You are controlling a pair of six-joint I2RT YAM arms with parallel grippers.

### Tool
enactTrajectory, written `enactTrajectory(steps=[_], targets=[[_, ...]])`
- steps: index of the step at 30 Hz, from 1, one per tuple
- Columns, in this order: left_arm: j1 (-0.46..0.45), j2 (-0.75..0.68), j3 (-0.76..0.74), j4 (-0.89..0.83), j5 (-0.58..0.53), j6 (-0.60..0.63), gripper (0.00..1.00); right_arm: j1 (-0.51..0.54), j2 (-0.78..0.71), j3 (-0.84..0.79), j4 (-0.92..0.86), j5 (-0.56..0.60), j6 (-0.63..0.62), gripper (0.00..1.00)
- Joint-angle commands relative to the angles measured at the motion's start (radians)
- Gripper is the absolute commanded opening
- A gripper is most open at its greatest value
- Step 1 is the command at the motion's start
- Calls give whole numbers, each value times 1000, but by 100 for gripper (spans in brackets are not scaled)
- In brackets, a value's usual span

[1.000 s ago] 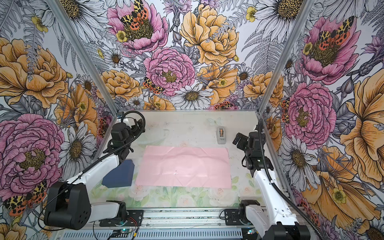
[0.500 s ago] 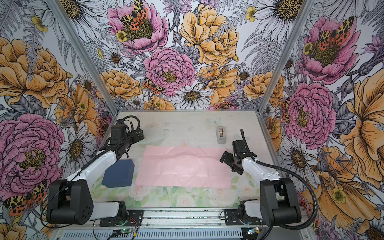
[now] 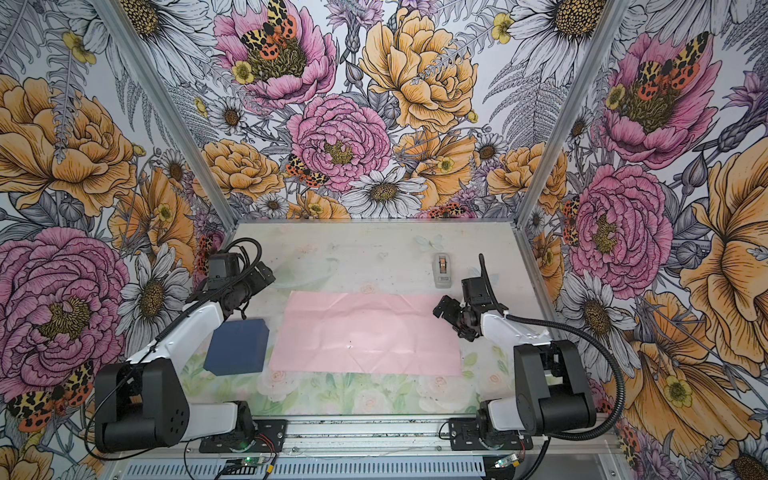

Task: Wrap the gift box in paper
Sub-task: 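Move the left gripper to the blue box while the right gripper reaches toward it, then grasp the blue box with the right gripper while the left gripper closes on it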

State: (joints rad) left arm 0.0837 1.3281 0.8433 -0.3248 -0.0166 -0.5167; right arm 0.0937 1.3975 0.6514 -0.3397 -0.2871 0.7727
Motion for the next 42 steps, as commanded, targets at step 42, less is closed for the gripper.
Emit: enactTrajectory(steps=[42], targets=[[447,-445,-198,-441,38,-149,88,914,854,1253,-12,-222,115,90]])
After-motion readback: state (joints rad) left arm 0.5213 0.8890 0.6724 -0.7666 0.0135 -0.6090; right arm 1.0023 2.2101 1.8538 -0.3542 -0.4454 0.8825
